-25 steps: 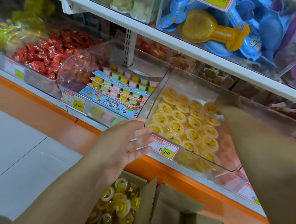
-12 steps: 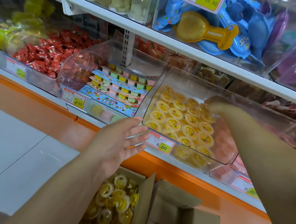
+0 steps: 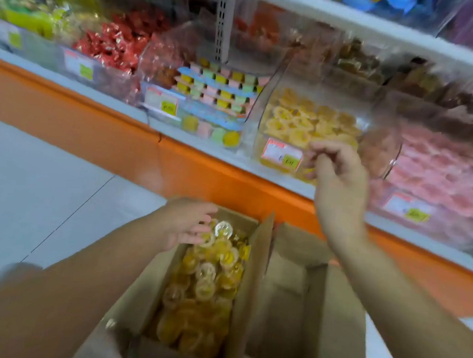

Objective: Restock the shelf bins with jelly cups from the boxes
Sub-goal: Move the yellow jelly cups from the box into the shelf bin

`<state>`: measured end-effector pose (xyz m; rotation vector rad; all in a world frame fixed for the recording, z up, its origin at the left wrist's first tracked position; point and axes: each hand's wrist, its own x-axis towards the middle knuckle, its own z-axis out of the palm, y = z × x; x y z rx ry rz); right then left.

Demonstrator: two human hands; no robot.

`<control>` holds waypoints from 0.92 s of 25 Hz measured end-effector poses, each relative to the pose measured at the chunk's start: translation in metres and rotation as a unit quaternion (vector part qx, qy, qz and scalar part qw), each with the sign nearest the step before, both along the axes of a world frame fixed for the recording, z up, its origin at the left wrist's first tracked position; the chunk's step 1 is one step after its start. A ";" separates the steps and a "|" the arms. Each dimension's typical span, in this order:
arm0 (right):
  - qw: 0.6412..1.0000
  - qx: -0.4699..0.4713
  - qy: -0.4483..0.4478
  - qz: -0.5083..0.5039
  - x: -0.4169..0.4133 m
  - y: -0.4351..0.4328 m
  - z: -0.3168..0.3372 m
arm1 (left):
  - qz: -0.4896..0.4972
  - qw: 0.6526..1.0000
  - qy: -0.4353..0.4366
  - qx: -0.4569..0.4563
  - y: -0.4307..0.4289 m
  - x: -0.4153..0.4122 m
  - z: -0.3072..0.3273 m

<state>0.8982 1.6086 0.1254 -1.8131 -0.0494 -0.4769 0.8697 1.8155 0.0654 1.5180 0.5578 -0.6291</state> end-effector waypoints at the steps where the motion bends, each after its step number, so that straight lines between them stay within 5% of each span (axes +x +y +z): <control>1: 0.999 0.028 0.016 0.010 -0.021 0.013 -0.023 | -0.021 0.999 0.018 0.026 0.004 -0.007 -0.018; 4: 0.975 0.035 0.220 0.009 -0.056 0.046 -0.107 | -0.046 0.994 0.064 0.069 0.009 -0.025 -0.076; 6: 0.902 0.047 0.430 0.020 -0.054 0.061 -0.161 | -0.019 0.993 0.097 0.066 0.008 -0.033 -0.107; 8: 0.839 0.069 0.539 0.033 -0.041 0.070 -0.201 | 0.024 0.993 0.109 0.039 0.005 -0.037 -0.132; 12: 0.844 -0.087 0.528 0.026 0.003 0.079 -0.261 | 0.063 0.996 0.058 0.029 -0.003 -0.018 -0.173; 16: 0.813 -0.268 0.515 0.039 0.047 0.078 -0.292 | 0.052 0.994 0.071 0.066 -0.010 0.016 -0.206; 23: 0.824 -0.287 0.479 0.091 0.067 0.091 -0.339 | 0.081 0.990 0.109 0.047 -0.027 0.060 -0.245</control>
